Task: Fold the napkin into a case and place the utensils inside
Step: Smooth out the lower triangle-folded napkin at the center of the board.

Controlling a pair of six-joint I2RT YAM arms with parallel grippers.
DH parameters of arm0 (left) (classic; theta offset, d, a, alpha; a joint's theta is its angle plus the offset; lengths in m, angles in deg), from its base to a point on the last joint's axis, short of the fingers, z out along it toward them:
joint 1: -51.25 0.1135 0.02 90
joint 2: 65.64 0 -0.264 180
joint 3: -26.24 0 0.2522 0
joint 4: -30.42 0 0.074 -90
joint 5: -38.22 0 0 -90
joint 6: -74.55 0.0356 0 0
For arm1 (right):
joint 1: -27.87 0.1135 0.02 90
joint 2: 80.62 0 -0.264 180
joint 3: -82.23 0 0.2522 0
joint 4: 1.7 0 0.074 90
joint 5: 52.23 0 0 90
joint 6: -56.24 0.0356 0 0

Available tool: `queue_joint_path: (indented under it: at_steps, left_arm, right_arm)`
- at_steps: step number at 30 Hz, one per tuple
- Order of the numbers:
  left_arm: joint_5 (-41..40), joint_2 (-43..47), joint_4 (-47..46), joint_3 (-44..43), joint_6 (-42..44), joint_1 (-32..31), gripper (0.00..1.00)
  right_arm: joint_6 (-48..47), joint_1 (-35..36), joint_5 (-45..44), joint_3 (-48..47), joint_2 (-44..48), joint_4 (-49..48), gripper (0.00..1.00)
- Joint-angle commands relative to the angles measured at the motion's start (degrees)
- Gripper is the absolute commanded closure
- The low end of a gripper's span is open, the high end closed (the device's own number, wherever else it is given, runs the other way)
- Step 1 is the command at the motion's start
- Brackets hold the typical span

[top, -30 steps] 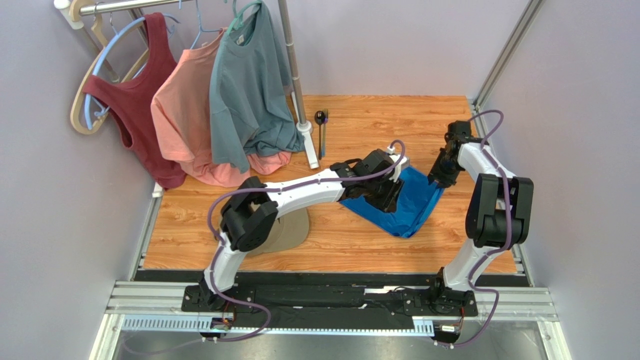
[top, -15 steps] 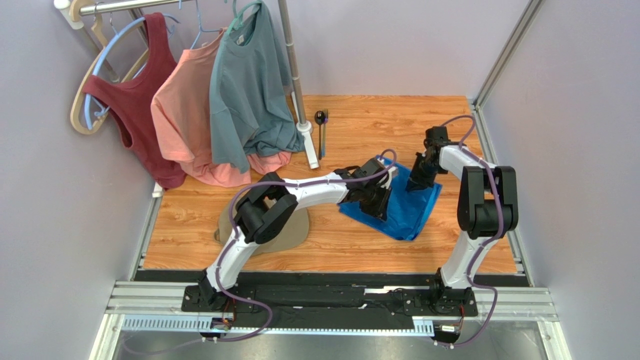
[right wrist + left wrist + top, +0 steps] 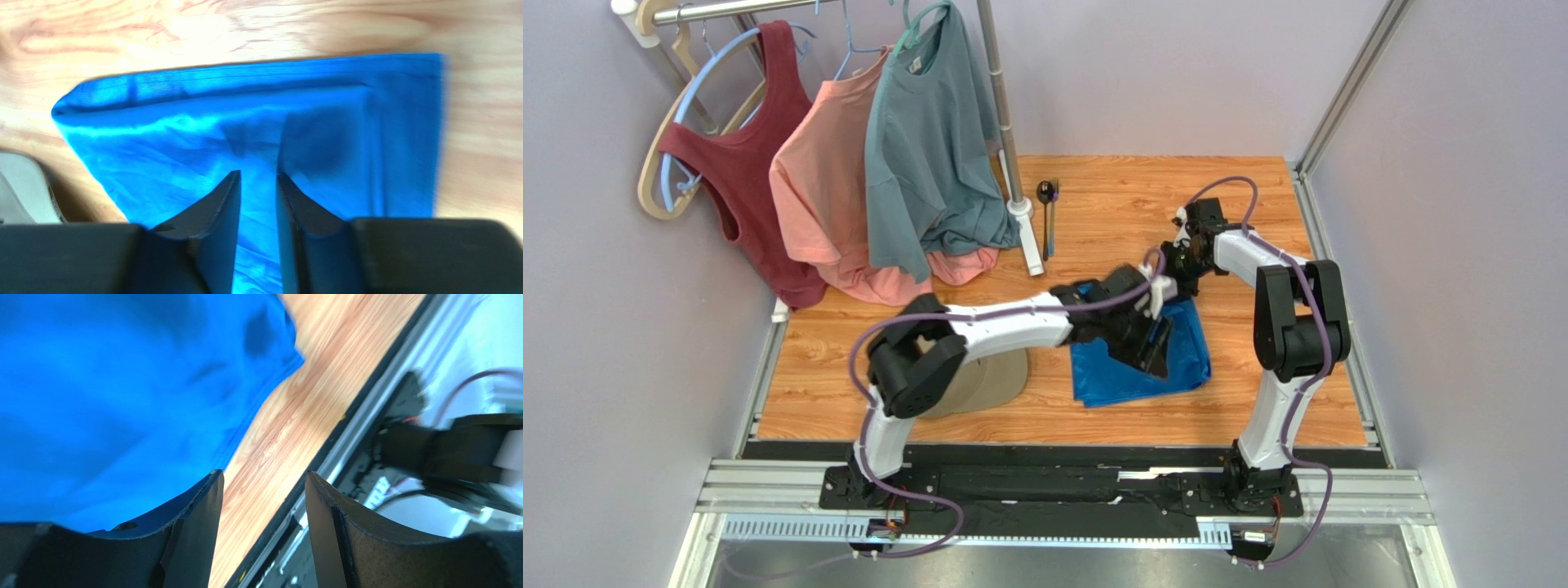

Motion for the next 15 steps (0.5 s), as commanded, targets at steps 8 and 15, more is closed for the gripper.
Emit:
queue_joint_path:
  at_steps: [8,15]
  left_arm:
    - [7.99,5.4,9.91,-3.93,9.47,23.33,0.38]
    - [13.25,2.15,-0.52,-6.82,2.89,24.57,0.61]
  right_arm:
    - [2.11,-0.74,-15.55,6.34,16.06,5.49,0.41]
    - [-1.5,-3.12,-12.33,3.01,11.06,2.51,0.55]
